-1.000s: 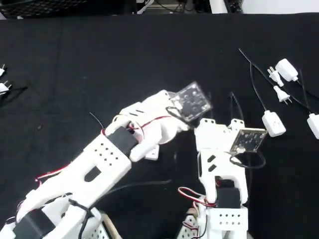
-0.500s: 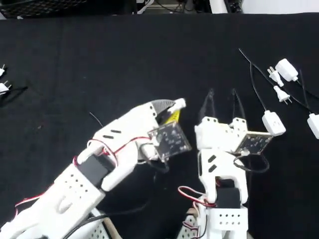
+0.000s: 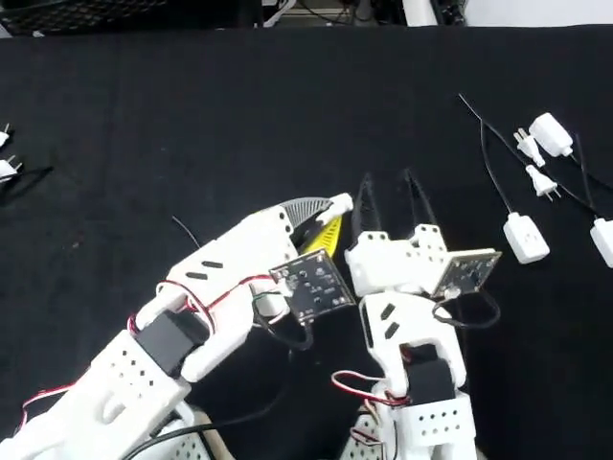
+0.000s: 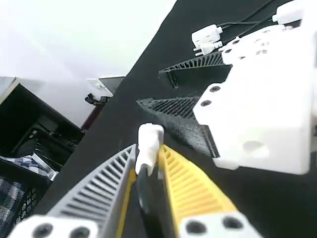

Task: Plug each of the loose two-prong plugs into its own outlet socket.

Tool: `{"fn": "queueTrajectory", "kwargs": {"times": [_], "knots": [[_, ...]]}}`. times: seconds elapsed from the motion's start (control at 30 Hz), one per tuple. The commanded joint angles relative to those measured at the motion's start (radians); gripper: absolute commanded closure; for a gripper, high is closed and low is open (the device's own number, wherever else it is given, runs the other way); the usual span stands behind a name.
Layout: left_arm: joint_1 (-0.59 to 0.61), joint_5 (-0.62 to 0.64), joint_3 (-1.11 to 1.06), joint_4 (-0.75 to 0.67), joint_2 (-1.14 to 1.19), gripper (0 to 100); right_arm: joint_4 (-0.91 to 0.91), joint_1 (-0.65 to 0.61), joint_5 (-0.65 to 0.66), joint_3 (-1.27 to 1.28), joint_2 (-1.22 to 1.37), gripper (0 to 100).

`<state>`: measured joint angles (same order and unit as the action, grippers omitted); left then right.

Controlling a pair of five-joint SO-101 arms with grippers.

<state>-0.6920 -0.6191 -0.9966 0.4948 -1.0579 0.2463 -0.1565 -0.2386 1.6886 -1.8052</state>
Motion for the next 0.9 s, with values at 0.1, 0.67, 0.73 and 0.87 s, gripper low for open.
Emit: {"fn": "queueTrajectory", "kwargs": {"times": [0.1,0.67,0.73,0.87], "knots": [[-0.074,-0.008,0.028,0.006,-0.018,97,0.044,-0.074,-0.005,-0.002,-0.077,79.8],[-0.067,-0.003,0.061,0.006,-0.018,97,0.1,-0.084,-0.011,-0.002,-0.077,79.8],[-0.065,-0.003,0.061,0.005,-0.018,97,0.123,-0.084,-0.012,-0.002,-0.081,79.8],[-0.067,-0.003,0.061,0.005,-0.014,97,0.132,-0.08,-0.008,-0.002,-0.085,79.8]]}}
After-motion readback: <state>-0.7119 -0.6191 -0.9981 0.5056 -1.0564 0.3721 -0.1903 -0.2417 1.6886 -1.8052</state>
